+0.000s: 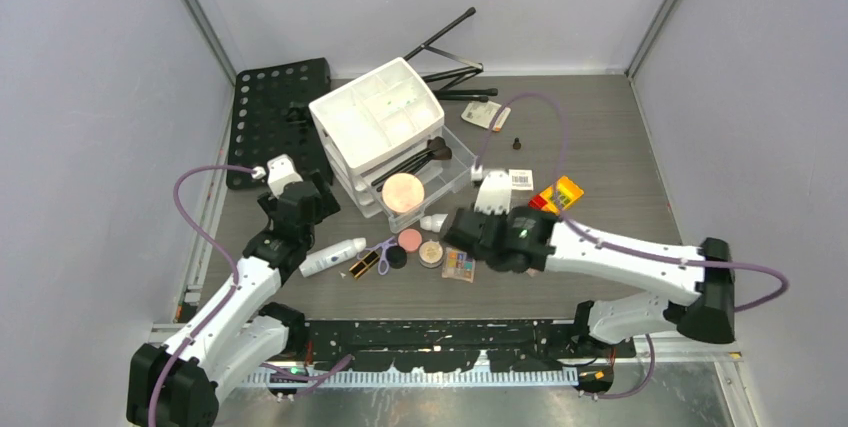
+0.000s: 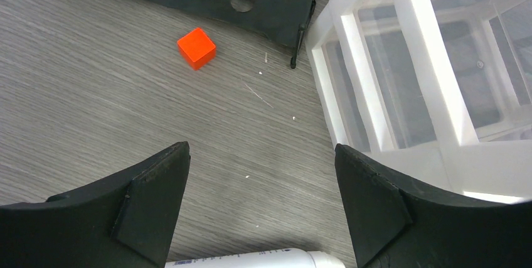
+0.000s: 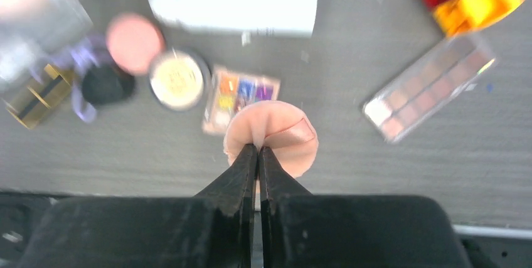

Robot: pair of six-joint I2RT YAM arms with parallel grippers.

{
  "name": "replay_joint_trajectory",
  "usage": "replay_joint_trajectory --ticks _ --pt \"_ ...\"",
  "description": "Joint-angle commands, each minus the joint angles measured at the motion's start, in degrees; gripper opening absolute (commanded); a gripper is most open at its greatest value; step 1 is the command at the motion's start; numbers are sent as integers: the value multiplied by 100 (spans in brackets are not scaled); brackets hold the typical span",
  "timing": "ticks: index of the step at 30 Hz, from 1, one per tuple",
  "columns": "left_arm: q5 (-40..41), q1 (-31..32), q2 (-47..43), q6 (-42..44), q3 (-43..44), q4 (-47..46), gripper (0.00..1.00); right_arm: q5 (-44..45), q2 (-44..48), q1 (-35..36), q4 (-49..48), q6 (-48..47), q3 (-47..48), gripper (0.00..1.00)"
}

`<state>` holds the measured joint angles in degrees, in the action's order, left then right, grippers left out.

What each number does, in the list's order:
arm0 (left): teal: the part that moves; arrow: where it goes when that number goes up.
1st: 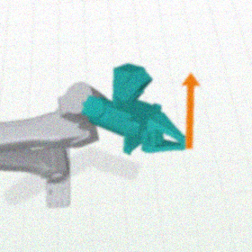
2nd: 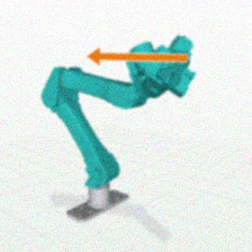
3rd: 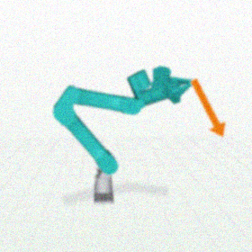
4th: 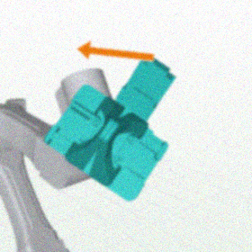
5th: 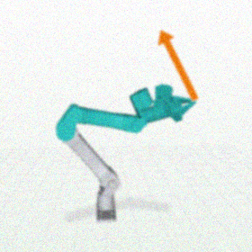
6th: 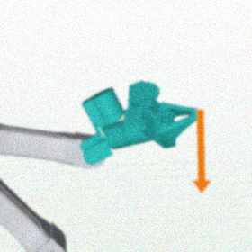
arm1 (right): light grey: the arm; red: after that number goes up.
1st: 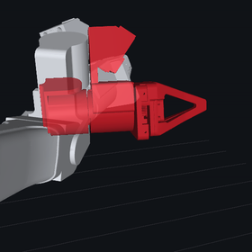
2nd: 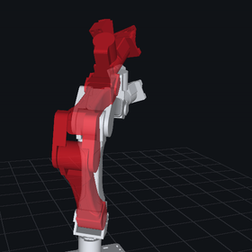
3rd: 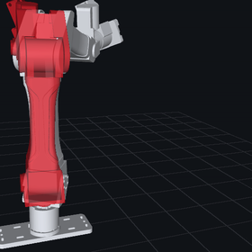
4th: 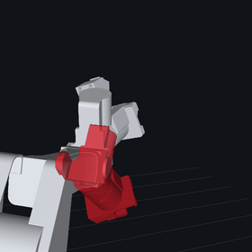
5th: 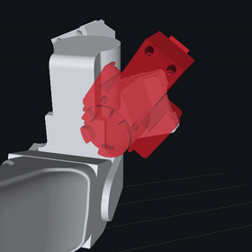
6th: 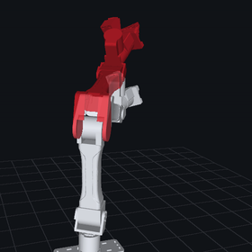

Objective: Organize the makeup
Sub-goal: Pick up the makeup tool from the corner of the board, then place the makeup tool in the drawer.

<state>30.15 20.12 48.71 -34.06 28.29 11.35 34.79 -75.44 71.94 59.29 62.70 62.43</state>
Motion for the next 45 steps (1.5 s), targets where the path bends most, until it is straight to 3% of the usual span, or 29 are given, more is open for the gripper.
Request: replay_joint_trajectory --ticks 1,6,11,19,21,23,25,28,36,45 --pt "34 -17 -38 2 38 -225 88 665 439 -872 76 -1518 1098 8" --pt "60 -17 -40 8 34 -205 88 81 -241 -1603 -451 -2812 2634 8" --pt "47 -17 -46 9 24 -242 88 -671 -1379 -2077 -828 -3428 3947 8" --pt "43 -17 33 39 51 -242 88 -1210 -2645 -2478 -984 -3599 4562 9" --pt "35 -17 26 39 50 -246 88 -1242 -2779 -2537 -991 -3600 4527 13" --pt "22 -17 17 32 49 -241 88 -1233 -2821 -2573 -1008 -3582 4456 25" --pt "-3 -17 9 39 53 -235 88 -1270 -2716 -2585 -1150 -3568 4331 42" --pt "-9 -17 3 30 38 -250 88 -1193 -2500 -2611 -1339 -3555 4226 53" --pt "-53 -17 51 27 55 -249 88 -681 -1681 -2802 -1345 -3523 3810 54" --pt "72 -17 -81 85 73 -158 88 -209 352 -3632 -1627 -3096 1770 55"
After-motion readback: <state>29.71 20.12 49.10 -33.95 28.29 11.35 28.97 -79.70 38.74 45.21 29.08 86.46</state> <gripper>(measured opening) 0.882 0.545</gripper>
